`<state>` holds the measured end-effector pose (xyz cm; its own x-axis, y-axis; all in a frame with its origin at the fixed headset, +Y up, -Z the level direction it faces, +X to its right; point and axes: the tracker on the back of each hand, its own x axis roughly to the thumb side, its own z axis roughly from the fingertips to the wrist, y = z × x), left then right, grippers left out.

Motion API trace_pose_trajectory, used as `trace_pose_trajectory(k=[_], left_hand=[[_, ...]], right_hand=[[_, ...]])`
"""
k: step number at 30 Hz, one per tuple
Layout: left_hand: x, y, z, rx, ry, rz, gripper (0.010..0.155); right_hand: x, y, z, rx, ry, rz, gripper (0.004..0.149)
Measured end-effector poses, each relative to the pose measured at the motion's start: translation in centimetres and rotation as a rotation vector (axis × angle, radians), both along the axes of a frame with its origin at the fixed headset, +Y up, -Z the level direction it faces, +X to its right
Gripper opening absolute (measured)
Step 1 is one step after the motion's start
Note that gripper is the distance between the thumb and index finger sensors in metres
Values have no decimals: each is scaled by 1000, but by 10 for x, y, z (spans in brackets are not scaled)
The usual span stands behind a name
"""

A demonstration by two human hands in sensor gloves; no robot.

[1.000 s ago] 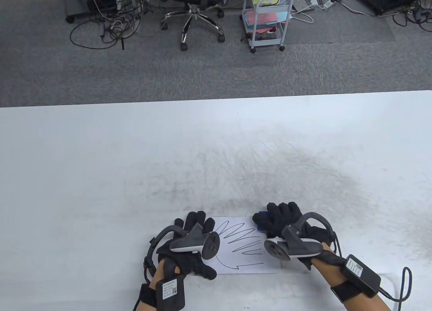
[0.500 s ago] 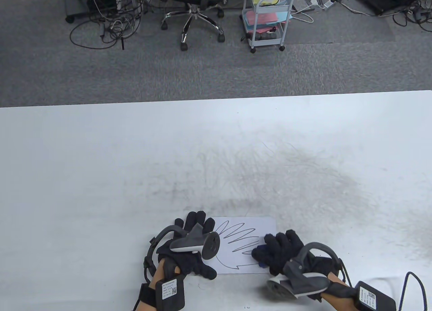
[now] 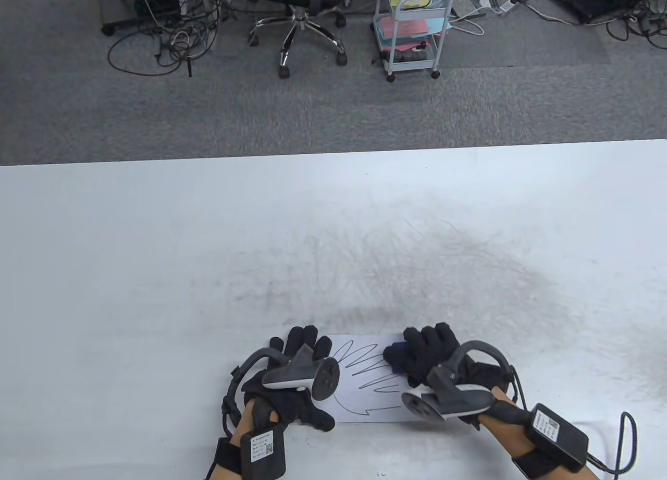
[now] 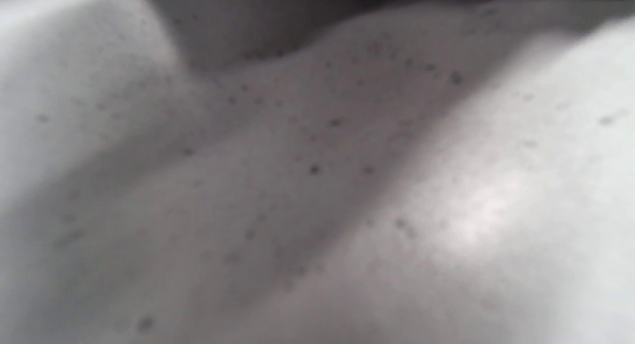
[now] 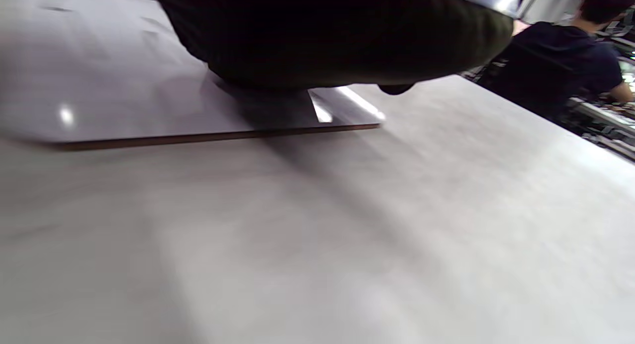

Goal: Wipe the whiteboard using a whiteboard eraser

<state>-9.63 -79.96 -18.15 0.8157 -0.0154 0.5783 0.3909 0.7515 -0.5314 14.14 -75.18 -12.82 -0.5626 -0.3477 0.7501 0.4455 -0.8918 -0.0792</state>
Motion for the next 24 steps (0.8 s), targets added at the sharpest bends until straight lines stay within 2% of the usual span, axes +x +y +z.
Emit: trace_pose_trajectory(k=[2, 4, 6, 8, 10, 12, 14, 16, 19, 21, 24], left_hand=[[0, 0, 0, 0, 0, -1, 132], [0, 0, 0, 0, -1, -1, 132], [0, 0, 0, 0, -2, -1, 132], [0, 0, 0, 1, -3, -1, 132], [0, 0, 0, 1, -4, 0, 132], [0, 0, 0, 0, -4, 0, 132], [0, 0, 0, 0, -5, 2, 131], [0, 0, 0, -1, -5, 2, 132], [0, 0, 0, -1, -5, 2, 132], [0, 0, 0, 0, -3, 2, 132], [0, -1, 0, -1, -1, 3, 132]], right_hand=[[0, 2, 30, -4, 69, 22, 59], [0, 3, 50, 0, 123, 39, 60], [-1, 3, 60, 28, 159, 59, 60], [-2, 3, 56, 28, 143, 62, 60], [-3, 3, 43, -15, 81, 38, 59], [-4, 2, 19, -52, -10, 13, 59], [-5, 1, -12, -61, -97, 0, 59], [-7, 0, -52, -64, -204, -9, 59], [-9, -2, -88, -79, -270, -27, 58], [-9, -2, -94, -71, -238, -45, 58], [-8, -3, -76, 10, -152, -27, 58]])
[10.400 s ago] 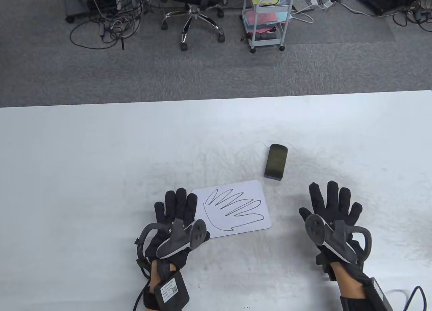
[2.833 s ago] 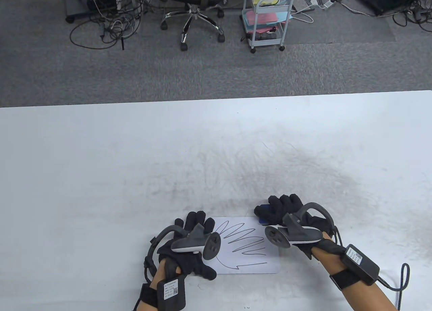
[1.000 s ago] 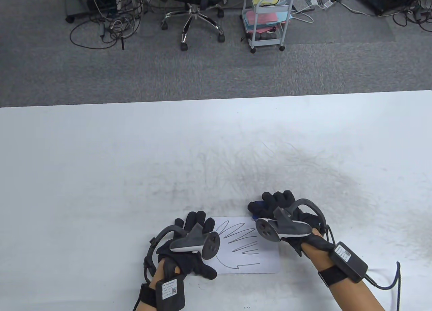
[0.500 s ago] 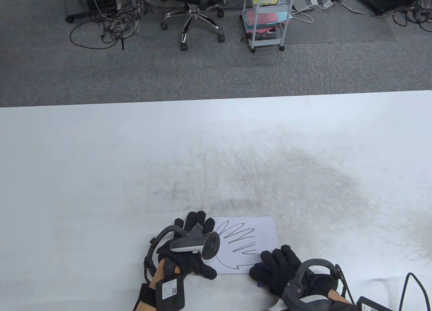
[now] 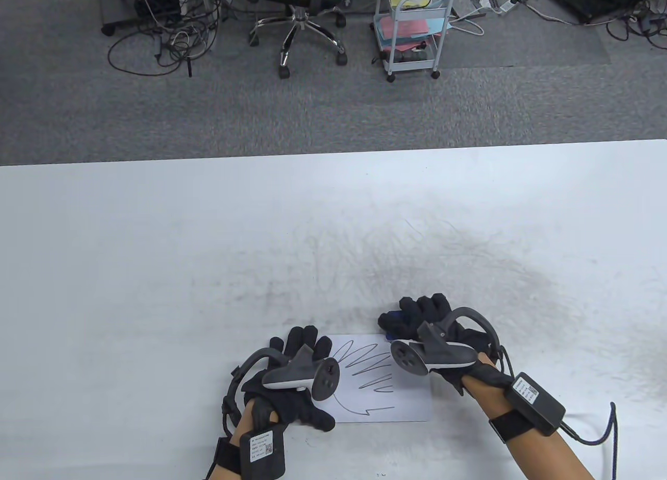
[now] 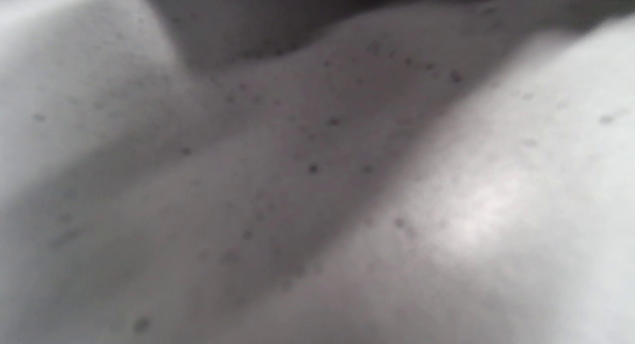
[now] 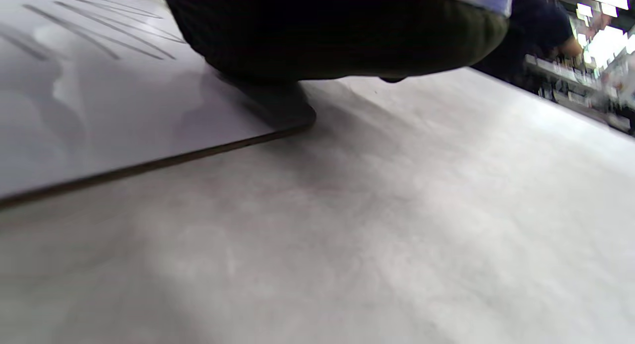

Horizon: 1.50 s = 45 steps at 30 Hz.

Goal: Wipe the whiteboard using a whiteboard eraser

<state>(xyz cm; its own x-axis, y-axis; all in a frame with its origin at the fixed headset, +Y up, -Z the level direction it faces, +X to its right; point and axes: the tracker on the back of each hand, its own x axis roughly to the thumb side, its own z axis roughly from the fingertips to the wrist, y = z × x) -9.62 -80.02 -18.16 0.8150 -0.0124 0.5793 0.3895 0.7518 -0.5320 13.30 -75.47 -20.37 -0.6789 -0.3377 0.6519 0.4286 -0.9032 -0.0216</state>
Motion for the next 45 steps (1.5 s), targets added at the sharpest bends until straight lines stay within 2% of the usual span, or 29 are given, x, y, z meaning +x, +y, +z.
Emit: trace_pose_trajectory(k=[4, 7, 9, 11, 14, 18, 20, 22, 25, 28, 31, 33, 40, 42, 45], left_hand=[[0, 0, 0, 0, 1, -1, 131], [0, 0, 0, 1, 2, -3, 131], [0, 0, 0, 2, 1, -4, 131], [0, 0, 0, 2, 1, -4, 132], [0, 0, 0, 2, 1, -4, 132], [0, 0, 0, 1, -2, -2, 132], [0, 0, 0, 1, -2, -1, 131], [0, 0, 0, -1, -2, 0, 131], [0, 0, 0, 0, -2, 0, 131], [0, 0, 0, 0, -1, 0, 131], [0, 0, 0, 0, 0, 1, 131], [0, 0, 0, 0, 0, 0, 131], [0, 0, 0, 0, 1, -2, 131], [0, 0, 0, 0, 1, -2, 131], [0, 0, 0, 0, 0, -2, 131]], right_hand=[[1, 1, 51, 17, 135, 18, 59], [2, 4, 105, -15, 224, 40, 60], [2, 5, 130, -4, 284, 59, 60], [1, 6, 142, 39, 343, 95, 60], [1, 6, 136, 19, 307, 67, 60], [0, 7, 103, -76, 164, 17, 59], [-3, 6, 77, -113, 80, 13, 59], [-7, 5, 39, -95, -1, 22, 59], [-11, 3, -4, -101, -84, -4, 58], [-13, 2, -17, -91, -77, -14, 58], [-11, 1, -2, -25, -20, -3, 58], [-11, 2, 18, -1, 51, 18, 59], [-8, 5, 123, -14, 266, 47, 60], [-8, 6, 137, 0, 303, 64, 59], [-9, 7, 131, -15, 270, 61, 59]])
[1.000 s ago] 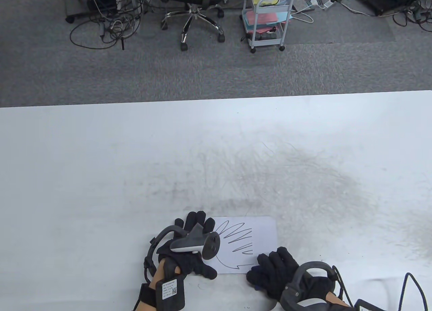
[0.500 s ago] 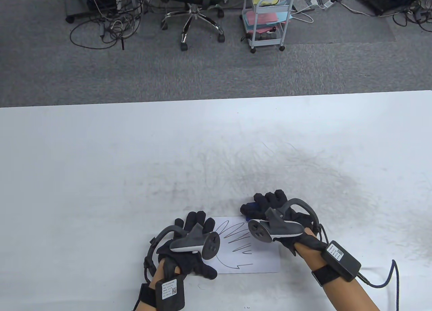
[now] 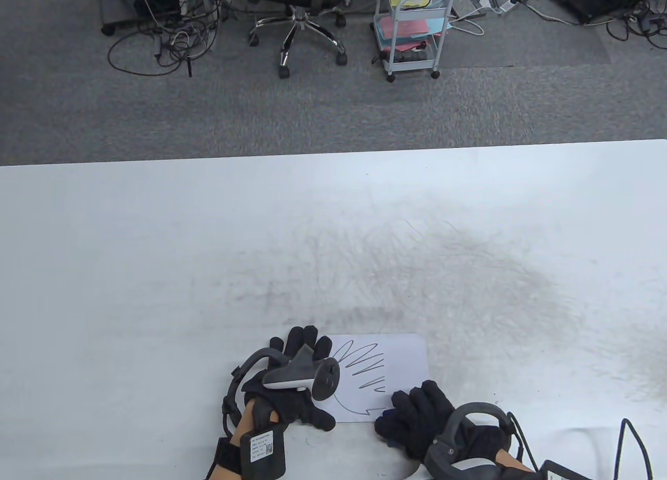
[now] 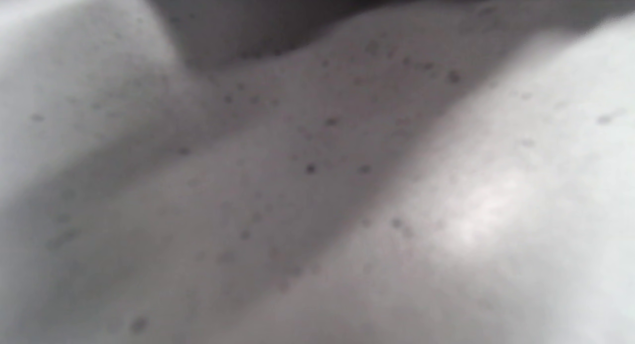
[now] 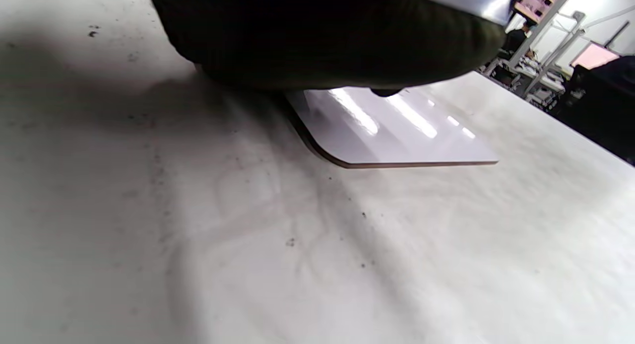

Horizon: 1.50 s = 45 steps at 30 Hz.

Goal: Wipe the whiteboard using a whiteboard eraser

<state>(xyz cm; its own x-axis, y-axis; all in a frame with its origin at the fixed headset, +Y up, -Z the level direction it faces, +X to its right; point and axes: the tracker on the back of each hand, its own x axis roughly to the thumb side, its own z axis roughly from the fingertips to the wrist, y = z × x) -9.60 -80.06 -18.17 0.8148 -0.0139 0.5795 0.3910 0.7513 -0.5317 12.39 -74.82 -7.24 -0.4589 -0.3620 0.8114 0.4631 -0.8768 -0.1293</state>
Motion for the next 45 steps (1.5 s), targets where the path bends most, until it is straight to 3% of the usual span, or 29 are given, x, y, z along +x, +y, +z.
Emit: trace_pose_trajectory(k=[4, 11, 14, 19, 27, 31, 35, 41, 45], left_hand=[[0, 0, 0, 0, -1, 1, 131], [0, 0, 0, -2, -2, 3, 131], [0, 0, 0, -2, -1, 2, 131], [0, 0, 0, -3, 0, 1, 131], [0, 0, 0, -3, 0, -2, 131], [0, 0, 0, -2, -2, -2, 131], [0, 0, 0, -2, -3, -2, 131], [0, 0, 0, -4, -4, 1, 131], [0, 0, 0, -3, -3, 1, 131]], right_hand=[[-3, 0, -32, -67, -137, -26, 59], [-14, -4, -136, -81, -378, -60, 58], [-16, -4, -152, -83, -373, -64, 58], [-15, -6, -125, 24, -256, -55, 58], [-7, -3, -7, 11, 4, -19, 59], [-8, -3, 8, 54, 34, 14, 59], [-8, -3, -14, -34, -75, -31, 59], [-20, -5, -107, -83, -328, -65, 58], [-25, -7, -145, -88, -381, -87, 58]])
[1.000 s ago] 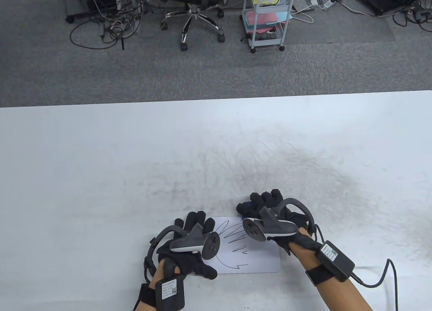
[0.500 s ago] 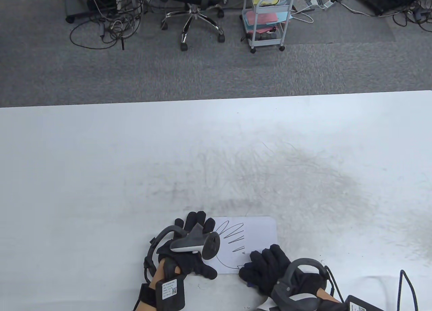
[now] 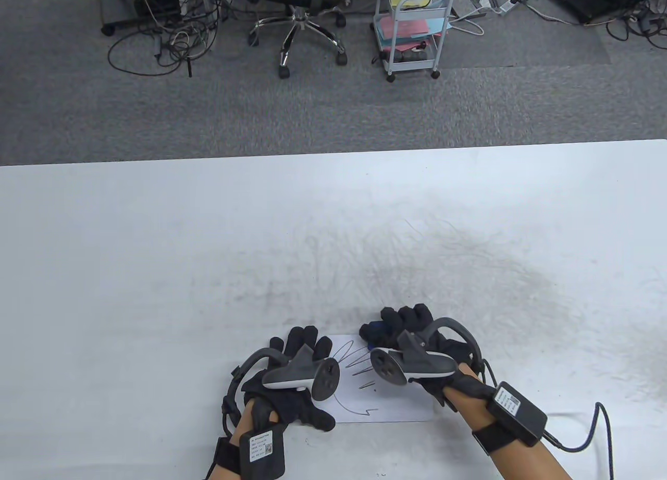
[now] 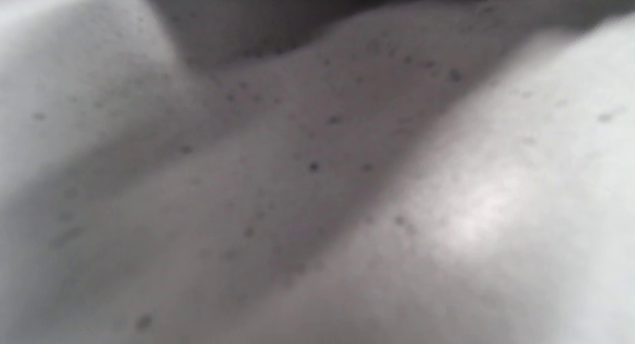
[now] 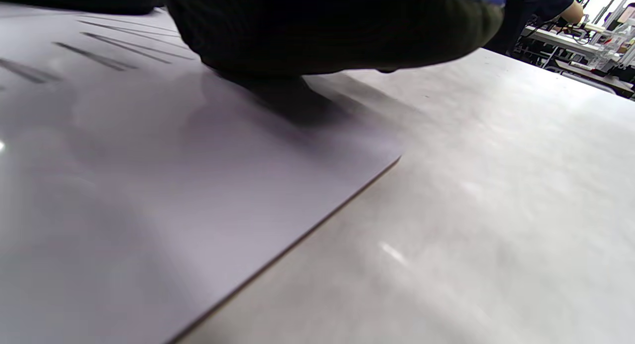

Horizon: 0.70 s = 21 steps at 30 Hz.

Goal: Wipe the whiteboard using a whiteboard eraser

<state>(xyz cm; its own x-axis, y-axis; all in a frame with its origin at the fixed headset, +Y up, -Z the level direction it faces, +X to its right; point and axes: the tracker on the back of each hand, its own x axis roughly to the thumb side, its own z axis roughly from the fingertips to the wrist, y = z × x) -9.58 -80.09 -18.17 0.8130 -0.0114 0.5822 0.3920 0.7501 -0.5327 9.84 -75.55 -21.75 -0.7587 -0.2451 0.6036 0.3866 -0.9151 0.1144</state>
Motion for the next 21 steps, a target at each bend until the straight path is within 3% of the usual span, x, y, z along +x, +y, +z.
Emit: trace_pose_trajectory(k=[4, 7, 12, 15, 17, 21], left_hand=[[0, 0, 0, 0, 1, 0, 131], [0, 0, 0, -2, 2, 0, 131], [0, 0, 0, -1, 3, -3, 131], [0, 0, 0, 0, 2, -5, 131], [0, 0, 0, 0, 2, -5, 131], [0, 0, 0, 1, 1, -5, 131]], right_hand=[[4, -1, 12, 54, 51, -36, 59], [5, -1, 49, 111, 178, -7, 59], [6, 3, 122, 96, 349, 39, 59], [7, 3, 150, 117, 412, 73, 59], [7, 2, 154, 157, 430, 95, 59], [5, 4, 134, 55, 337, 49, 58]])
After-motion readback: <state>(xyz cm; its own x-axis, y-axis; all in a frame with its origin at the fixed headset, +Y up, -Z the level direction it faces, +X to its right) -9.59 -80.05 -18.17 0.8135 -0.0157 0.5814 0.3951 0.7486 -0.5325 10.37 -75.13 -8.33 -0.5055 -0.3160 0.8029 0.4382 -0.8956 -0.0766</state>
